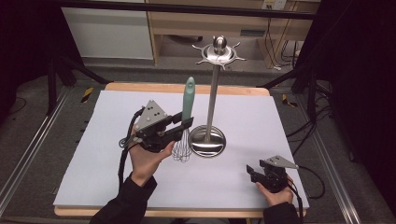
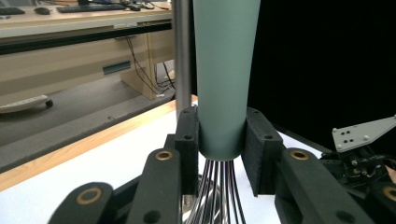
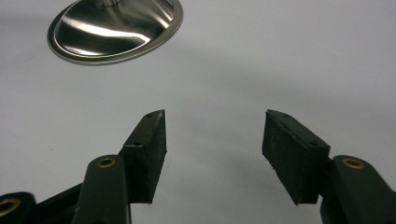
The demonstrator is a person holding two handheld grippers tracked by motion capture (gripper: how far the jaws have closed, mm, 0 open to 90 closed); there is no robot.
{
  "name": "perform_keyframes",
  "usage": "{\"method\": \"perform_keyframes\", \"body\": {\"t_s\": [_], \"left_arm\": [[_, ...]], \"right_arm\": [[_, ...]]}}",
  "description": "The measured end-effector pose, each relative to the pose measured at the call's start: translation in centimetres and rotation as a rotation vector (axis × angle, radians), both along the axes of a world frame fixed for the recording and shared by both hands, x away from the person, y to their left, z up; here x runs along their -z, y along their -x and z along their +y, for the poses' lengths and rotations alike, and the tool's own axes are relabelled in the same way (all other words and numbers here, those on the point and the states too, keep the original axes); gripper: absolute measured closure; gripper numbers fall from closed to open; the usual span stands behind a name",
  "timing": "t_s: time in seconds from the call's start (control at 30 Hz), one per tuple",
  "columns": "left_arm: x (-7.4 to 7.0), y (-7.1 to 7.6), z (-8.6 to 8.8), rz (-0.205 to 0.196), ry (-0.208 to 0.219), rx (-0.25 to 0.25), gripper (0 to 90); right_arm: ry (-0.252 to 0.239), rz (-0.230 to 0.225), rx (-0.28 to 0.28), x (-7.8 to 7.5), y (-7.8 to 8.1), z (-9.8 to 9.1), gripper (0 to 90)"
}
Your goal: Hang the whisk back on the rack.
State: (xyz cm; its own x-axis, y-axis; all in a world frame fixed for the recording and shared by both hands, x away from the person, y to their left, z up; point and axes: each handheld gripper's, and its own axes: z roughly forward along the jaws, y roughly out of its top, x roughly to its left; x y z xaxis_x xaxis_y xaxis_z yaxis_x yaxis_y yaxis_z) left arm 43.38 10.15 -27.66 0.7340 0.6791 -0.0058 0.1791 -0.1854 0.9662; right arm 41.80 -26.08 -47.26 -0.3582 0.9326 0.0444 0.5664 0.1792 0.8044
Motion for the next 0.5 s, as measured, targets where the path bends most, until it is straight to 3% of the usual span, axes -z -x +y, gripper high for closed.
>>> {"method": "perform_keyframes", "body": {"t_s": [0.5], "left_arm": [[-1.3,-0.7,-3.0,-0.014,-0.004,0.039,68.9]], "right_arm": [[-0.002,-0.004,0.002,0.0,0.0,-0.1,40.2]]}}
